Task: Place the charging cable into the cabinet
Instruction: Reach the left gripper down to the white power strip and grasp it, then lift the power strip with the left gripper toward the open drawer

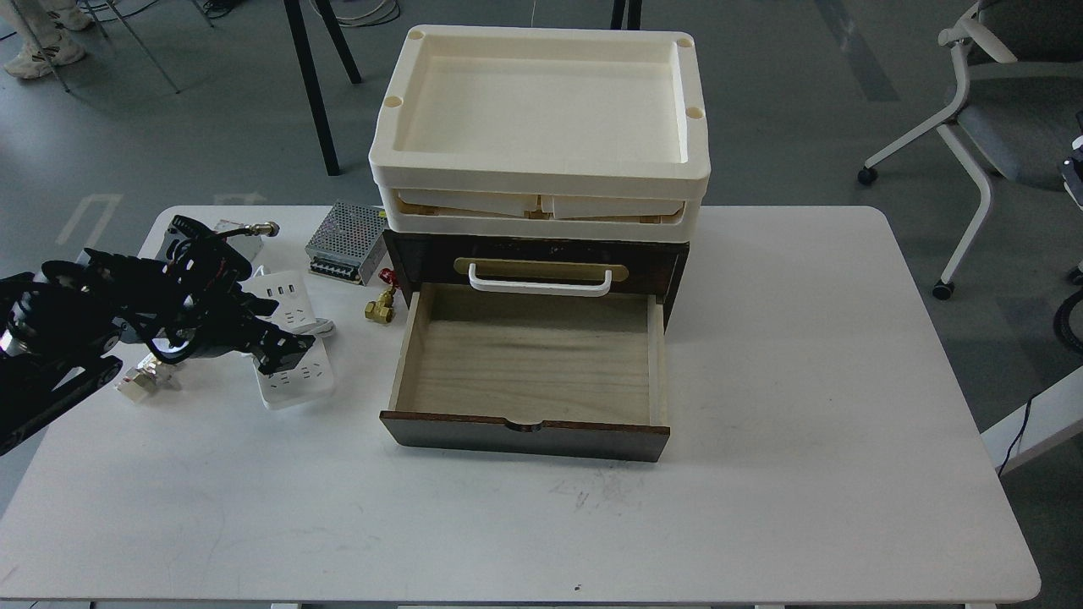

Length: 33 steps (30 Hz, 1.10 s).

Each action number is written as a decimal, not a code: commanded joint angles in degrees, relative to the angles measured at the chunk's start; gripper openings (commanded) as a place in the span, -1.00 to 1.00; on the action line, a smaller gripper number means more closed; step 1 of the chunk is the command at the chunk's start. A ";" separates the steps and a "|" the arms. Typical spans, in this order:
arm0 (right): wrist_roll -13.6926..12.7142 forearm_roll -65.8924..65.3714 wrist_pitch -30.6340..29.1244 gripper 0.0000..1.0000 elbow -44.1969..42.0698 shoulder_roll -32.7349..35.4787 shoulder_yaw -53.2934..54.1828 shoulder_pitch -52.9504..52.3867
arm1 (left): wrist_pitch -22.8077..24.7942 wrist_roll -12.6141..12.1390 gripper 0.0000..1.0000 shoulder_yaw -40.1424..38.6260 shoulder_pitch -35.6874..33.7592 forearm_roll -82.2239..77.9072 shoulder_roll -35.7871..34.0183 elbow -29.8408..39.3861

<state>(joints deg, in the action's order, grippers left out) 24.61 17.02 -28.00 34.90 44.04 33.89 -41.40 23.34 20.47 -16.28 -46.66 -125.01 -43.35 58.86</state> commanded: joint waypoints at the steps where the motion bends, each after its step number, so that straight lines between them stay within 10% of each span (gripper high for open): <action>1: 0.00 0.03 0.00 1.00 -0.18 -0.01 -0.05 0.53 | -2.06 -0.08 0.41 0.72 0.16 0.01 1.51 -2.16; 13: 0.08 0.03 0.00 1.00 -0.18 -0.01 0.39 1.85 | -8.13 0.19 0.31 5.38 0.25 0.01 4.85 -10.52; 16: 0.00 0.03 0.00 1.00 -0.18 0.08 0.39 2.11 | -8.22 -0.43 -0.50 5.38 0.25 0.01 4.85 -10.52; 20: 0.08 0.03 0.00 1.00 -0.18 -0.01 0.39 2.55 | -8.48 -0.96 -0.98 5.20 -0.10 0.01 5.29 -10.61; 28: 0.08 0.03 0.00 1.00 -0.18 0.08 1.53 4.13 | -8.05 0.18 -1.00 4.94 -0.80 0.01 5.20 -10.17; 33: 0.08 0.03 0.00 1.00 -0.18 0.26 1.97 4.75 | -5.60 5.80 -1.00 4.59 -4.22 0.01 -1.37 -4.73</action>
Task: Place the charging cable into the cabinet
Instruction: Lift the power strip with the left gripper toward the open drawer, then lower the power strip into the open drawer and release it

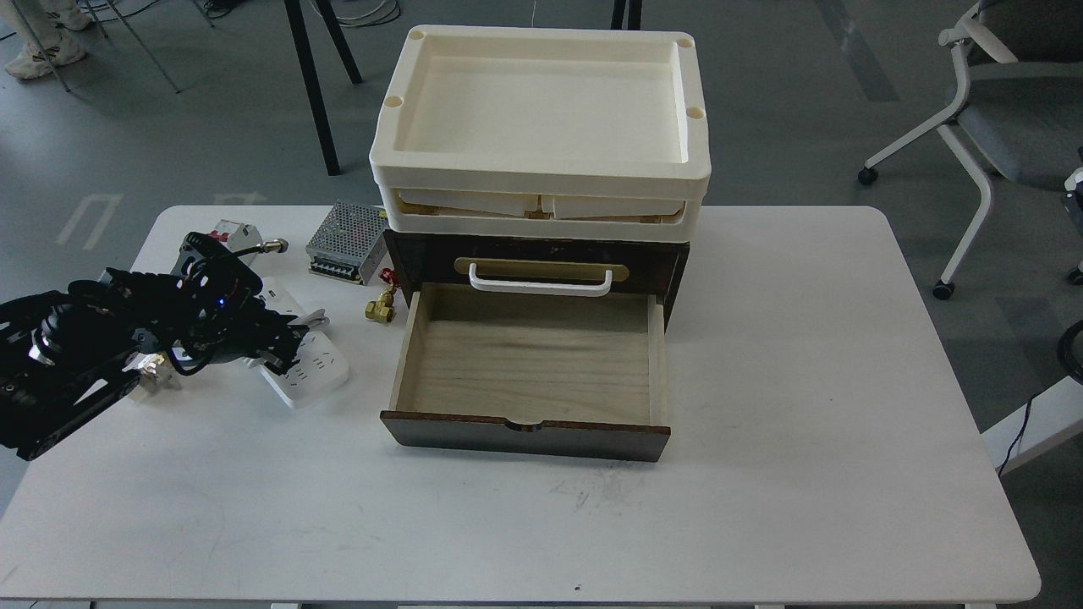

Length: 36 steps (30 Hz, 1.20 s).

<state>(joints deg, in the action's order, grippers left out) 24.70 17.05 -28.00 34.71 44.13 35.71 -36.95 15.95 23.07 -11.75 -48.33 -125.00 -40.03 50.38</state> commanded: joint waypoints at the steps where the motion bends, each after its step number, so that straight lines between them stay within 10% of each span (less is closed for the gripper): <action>1: -0.01 0.00 0.00 1.00 0.01 0.17 0.15 0.48 | 2.85 3.73 -1.00 0.06 -3.43 0.00 -6.45 5.15; 16: -0.01 0.00 0.00 1.00 -0.08 0.08 1.47 0.57 | 10.77 4.93 -1.00 -3.10 -8.62 47.53 -38.19 41.01; 24: -0.01 -0.09 0.00 1.00 -0.25 0.17 1.55 1.71 | 12.05 4.93 -1.00 -2.40 -3.98 64.00 -27.67 45.95; 36: 0.17 -0.09 0.00 1.00 -0.26 0.52 1.55 3.47 | 9.89 4.93 -1.00 -2.40 -0.37 65.05 -8.14 33.31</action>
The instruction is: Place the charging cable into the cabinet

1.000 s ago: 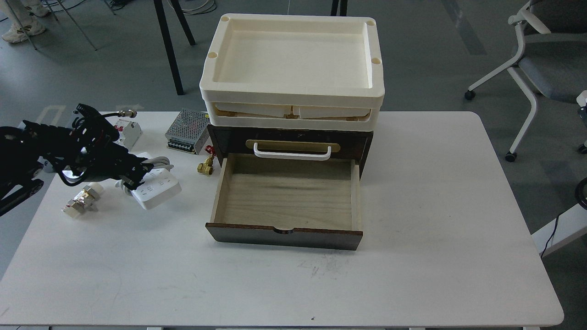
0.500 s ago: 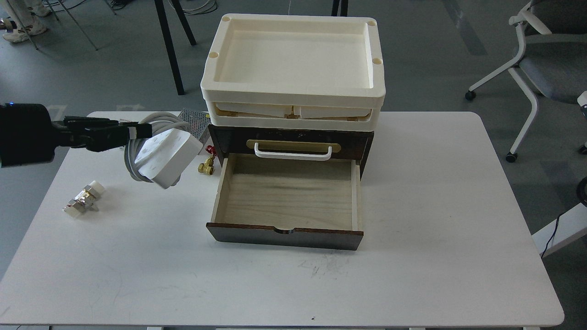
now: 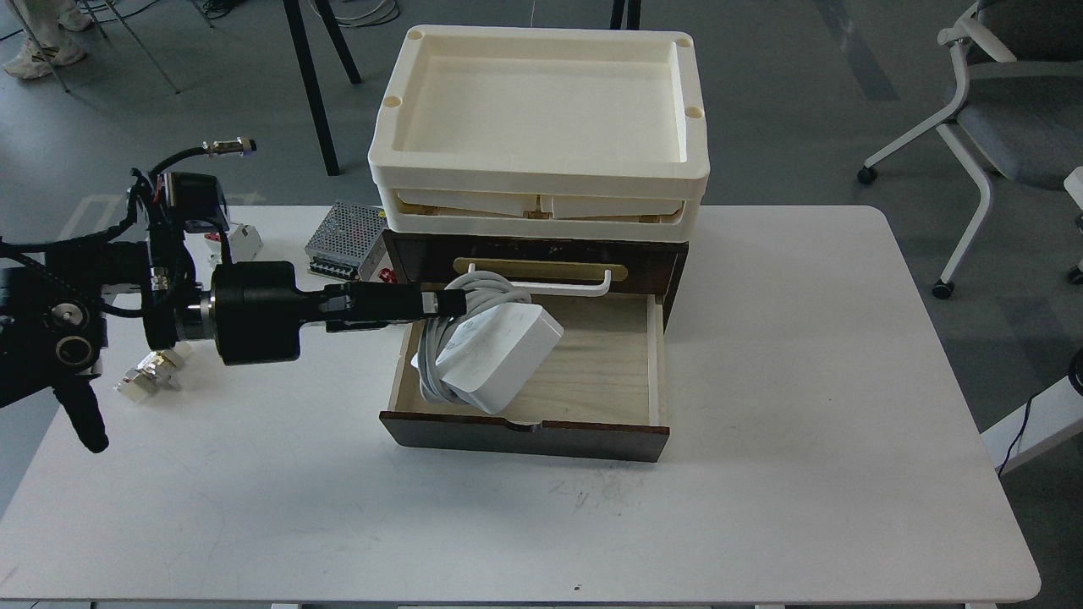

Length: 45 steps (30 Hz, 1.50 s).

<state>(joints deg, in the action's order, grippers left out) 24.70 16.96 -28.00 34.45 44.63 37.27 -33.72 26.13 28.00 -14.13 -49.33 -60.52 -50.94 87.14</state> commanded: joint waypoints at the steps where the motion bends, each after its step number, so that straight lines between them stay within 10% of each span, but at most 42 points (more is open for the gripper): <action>1: 0.26 0.00 0.00 1.00 0.00 0.02 -0.01 0.41 | -0.29 0.00 -1.00 -0.02 1.07 1.27 3.56 -4.77; 27: 0.96 0.09 0.00 1.00 0.09 0.02 0.08 1.03 | -6.44 -0.13 -0.94 0.06 9.16 2.68 21.85 -30.01; 31: 1.05 0.09 0.00 1.00 0.09 -0.07 0.08 1.29 | -5.65 0.00 -0.33 -0.02 9.87 2.60 22.02 -30.01; 45: 1.05 0.09 0.00 1.00 0.09 0.02 0.08 1.38 | -6.44 0.00 0.58 -4.75 10.04 5.57 24.93 -30.10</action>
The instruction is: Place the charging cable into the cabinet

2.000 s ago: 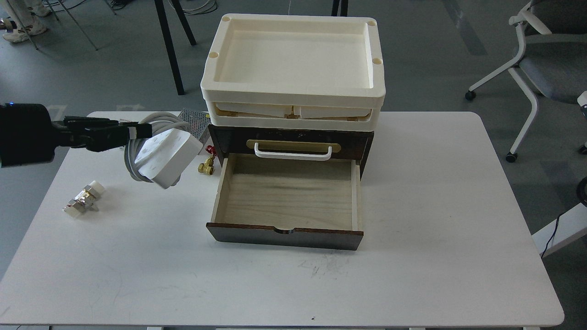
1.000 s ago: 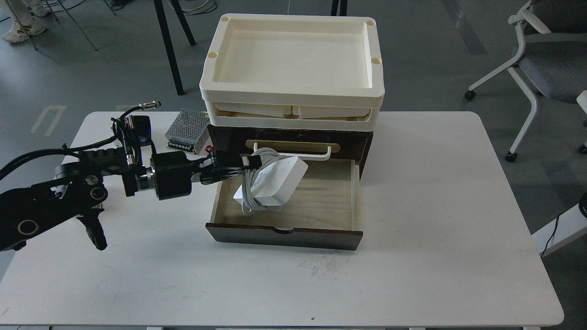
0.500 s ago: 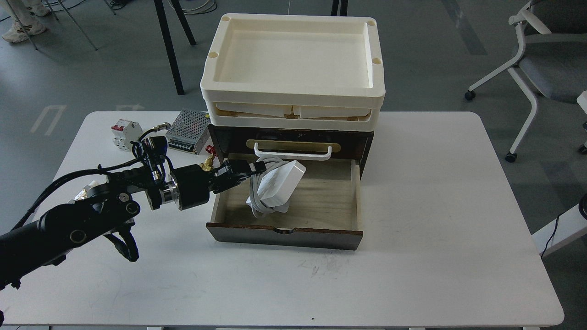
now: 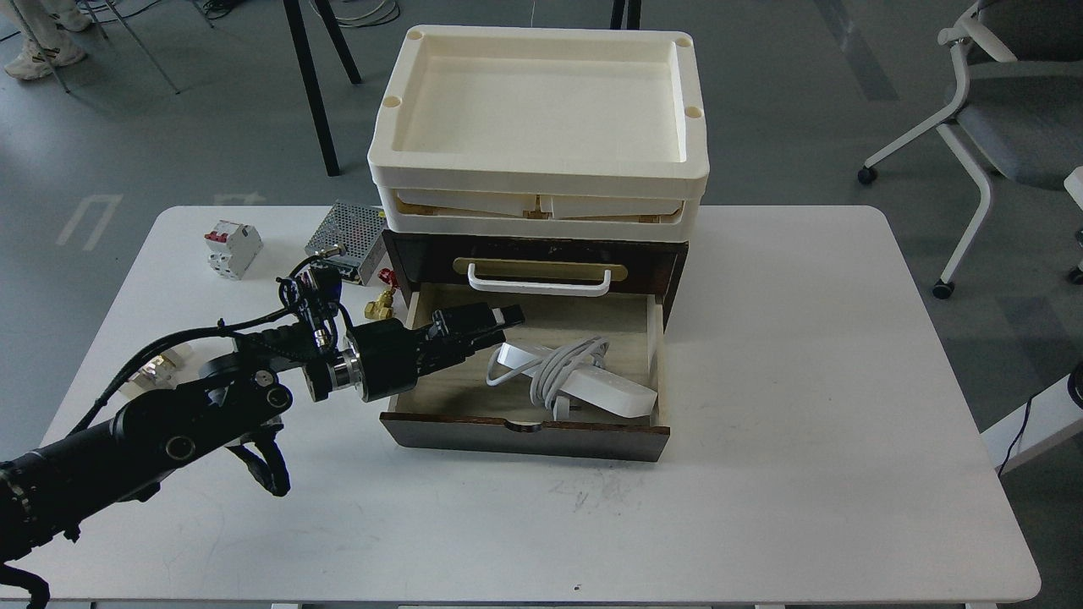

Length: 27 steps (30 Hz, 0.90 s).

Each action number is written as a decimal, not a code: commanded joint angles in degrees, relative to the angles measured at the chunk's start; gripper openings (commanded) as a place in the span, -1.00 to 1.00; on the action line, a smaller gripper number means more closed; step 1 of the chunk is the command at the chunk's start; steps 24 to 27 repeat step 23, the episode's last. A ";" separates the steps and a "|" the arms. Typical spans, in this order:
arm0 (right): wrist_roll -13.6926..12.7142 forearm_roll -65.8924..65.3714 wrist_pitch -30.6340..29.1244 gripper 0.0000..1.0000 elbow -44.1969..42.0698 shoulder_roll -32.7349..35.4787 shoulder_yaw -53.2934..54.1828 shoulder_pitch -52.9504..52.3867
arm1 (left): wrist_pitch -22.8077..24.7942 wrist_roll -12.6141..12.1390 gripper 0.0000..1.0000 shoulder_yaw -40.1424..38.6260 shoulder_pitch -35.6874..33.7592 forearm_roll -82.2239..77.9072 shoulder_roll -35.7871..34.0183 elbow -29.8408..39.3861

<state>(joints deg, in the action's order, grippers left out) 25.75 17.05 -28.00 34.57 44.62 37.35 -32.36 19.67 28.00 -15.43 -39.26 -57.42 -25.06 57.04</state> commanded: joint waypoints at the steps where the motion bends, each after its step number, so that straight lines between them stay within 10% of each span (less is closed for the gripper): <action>1: 0.00 0.00 0.00 1.00 0.06 -0.06 0.09 0.01 | 0.36 0.00 0.61 -5.82 0.14 4.92 -1.30 0.00; 12: 0.00 0.00 0.00 1.00 0.84 -0.32 5.18 0.01 | 8.33 0.00 0.87 -15.25 2.61 32.86 -19.31 -3.76; 27: 0.00 -0.09 0.00 1.00 13.33 -0.49 13.36 0.01 | 8.33 0.00 0.88 -16.91 0.68 52.93 -19.24 -13.09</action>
